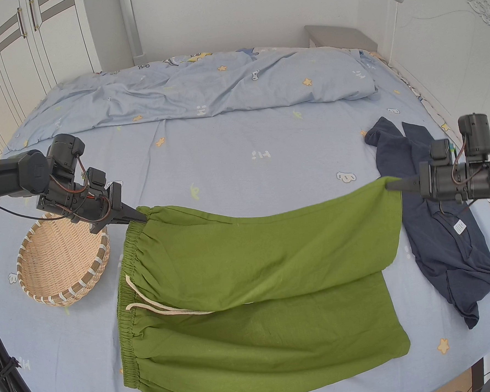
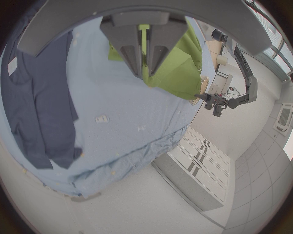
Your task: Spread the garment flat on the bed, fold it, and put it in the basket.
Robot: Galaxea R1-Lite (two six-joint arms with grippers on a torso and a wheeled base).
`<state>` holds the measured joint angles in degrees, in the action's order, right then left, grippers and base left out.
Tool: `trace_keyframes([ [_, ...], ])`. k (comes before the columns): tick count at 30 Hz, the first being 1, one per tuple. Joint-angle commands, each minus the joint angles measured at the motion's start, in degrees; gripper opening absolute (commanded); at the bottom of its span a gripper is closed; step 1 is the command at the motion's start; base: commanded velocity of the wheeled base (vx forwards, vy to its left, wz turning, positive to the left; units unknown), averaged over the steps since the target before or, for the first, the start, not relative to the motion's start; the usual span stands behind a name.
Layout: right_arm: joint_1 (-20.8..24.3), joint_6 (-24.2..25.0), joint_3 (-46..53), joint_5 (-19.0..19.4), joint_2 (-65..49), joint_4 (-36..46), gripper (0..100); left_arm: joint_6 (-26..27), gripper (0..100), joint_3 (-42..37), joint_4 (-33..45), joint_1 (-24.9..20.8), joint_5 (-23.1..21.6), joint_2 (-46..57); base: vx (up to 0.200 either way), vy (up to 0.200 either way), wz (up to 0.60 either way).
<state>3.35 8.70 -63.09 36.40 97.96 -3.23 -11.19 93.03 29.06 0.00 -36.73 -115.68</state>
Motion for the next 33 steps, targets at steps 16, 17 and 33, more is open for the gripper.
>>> trace_keyframes([
  [16,4.56,0.00,-30.78,-6.08,18.14,5.96,0,-0.94,0,-3.03,-12.10,5.80,0.08,0.19,0.000,0.000,0.00],
  [17,4.82,-0.18,-31.92,-6.52,19.19,6.04,0,-0.94,0,-3.47,-13.42,6.06,0.08,0.19,0.000,0.000,0.00],
  [33,5.00,0.08,-45.63,-6.96,27.37,6.31,0,-1.20,0,-2.76,-20.71,7.03,0.34,-4.47,0.000,0.000,0.00],
])
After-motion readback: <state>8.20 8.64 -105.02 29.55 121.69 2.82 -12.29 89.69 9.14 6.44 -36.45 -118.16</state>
